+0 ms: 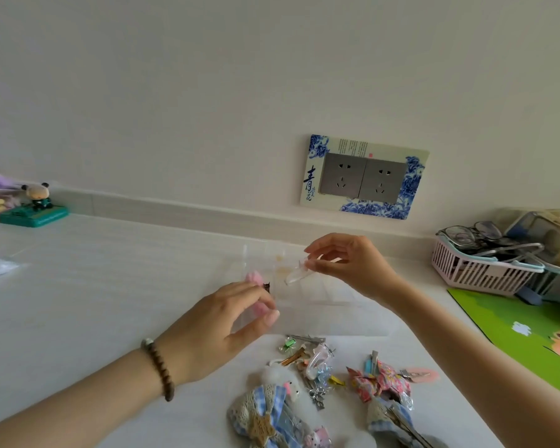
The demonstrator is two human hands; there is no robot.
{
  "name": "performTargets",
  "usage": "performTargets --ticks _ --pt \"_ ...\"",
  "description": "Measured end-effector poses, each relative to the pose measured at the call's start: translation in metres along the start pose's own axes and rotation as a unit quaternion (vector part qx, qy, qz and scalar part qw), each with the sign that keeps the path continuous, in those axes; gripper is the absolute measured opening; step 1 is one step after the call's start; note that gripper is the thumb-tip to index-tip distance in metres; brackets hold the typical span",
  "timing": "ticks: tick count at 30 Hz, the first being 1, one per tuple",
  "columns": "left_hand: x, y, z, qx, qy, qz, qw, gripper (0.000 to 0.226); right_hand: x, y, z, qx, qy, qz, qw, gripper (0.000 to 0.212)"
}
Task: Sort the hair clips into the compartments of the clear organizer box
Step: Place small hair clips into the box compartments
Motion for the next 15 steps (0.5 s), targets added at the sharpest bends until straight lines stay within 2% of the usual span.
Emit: performTargets --ticks 6,12,15 --pt "-0.004 -0.003 0.012 -0.025 0.05 0.014 0.998 0.037 0.031 -0.012 0.004 -0.048 0.065 0.135 0.988 0.022" --pt "-0.003 -0.025 0.029 -0.044 0.097 -0.012 0.994 0.022 0.031 -0.016 -0.005 -0.041 0.048 0.125 0.99 0.017" --pt "0.0 -0.028 0.031 -0.029 0.07 -0.039 0.996 0.024 0.019 -0.007 0.002 -0.041 0.053 0.076 0.995 0.016"
Point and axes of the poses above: each hand's wrist, its own y-axis away from the middle knuckle, its own x-axis out of the palm, z = x × y, the point moved 6 cm from there along -y, towards the middle knuckle, and after that the axes turned 11 degrees about -x, right-handed, at the moved point
